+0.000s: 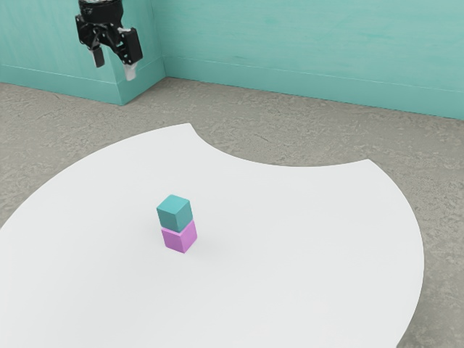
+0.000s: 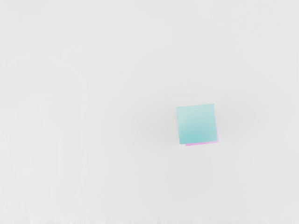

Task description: Pick up the blue block with one arm, and put the blue block on the table with one arm

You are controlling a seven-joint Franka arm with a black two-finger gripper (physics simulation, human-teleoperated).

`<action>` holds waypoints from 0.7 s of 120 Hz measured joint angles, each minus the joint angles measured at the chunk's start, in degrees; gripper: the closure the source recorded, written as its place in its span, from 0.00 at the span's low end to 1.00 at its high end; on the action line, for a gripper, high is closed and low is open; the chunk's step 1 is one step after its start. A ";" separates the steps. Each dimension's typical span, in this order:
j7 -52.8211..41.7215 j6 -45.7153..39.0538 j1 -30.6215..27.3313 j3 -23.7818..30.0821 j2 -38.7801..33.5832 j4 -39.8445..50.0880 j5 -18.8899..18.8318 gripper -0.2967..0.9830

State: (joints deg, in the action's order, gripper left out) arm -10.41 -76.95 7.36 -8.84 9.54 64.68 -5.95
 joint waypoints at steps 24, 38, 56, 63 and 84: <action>-0.09 -0.16 0.04 -0.06 0.33 0.66 0.15 0.23; -0.04 -7.12 0.05 1.25 -6.49 18.17 2.22 0.23; 1.01 -15.38 0.19 2.03 -13.03 33.78 6.86 0.23; 1.98 -19.51 -0.40 3.25 -15.21 40.94 7.92 0.23; 4.94 -30.50 0.31 4.63 -15.93 51.89 11.16 0.23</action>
State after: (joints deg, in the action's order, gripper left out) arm -5.47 -107.44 7.67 -4.21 -6.39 116.57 5.21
